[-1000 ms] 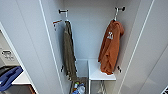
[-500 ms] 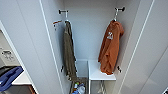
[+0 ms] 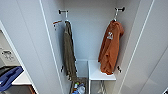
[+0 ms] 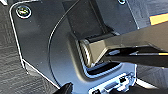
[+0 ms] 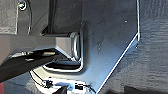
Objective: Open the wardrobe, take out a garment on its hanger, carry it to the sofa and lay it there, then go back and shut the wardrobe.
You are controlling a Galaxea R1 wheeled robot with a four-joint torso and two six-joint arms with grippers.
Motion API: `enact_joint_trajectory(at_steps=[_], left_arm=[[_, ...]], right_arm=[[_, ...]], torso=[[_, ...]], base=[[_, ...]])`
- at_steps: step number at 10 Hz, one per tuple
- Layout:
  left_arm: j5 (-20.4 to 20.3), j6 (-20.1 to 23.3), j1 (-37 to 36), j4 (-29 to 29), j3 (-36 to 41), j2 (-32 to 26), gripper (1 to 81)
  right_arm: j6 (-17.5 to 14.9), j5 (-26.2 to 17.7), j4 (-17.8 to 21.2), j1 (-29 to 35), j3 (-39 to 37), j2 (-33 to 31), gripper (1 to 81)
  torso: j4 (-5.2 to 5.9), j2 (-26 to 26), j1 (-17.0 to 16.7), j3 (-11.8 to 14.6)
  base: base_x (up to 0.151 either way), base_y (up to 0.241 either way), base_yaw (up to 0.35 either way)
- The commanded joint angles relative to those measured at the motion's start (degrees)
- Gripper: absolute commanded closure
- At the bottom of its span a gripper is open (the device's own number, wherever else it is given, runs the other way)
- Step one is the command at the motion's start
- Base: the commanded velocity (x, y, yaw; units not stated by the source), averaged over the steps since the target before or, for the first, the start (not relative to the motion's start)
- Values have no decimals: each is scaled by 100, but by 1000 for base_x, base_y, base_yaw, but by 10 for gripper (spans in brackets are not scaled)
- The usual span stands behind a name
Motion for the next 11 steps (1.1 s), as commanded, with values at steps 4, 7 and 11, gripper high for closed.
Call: enact_joint_trajectory(at_steps=[4, 7, 11], left_arm=[[-12, 2203, -232, -2121, -6, -13, 10], [41, 2212, -311, -2086, -15, -39, 10], [67, 2221, -320, -2104, -15, 22, 10]], right_arm=[[-240, -304, 518, 199, -107, 55, 10], [-2394, 39, 2778, 243, -134, 29, 10], [-2396, -5, 2982, 313, -108, 11, 10]], torso=[[0, 0, 0, 0], [0, 0, 0, 2], [0, 0, 0, 2]], base=[[0, 0, 0], [0, 0, 0], [0, 0, 0]])
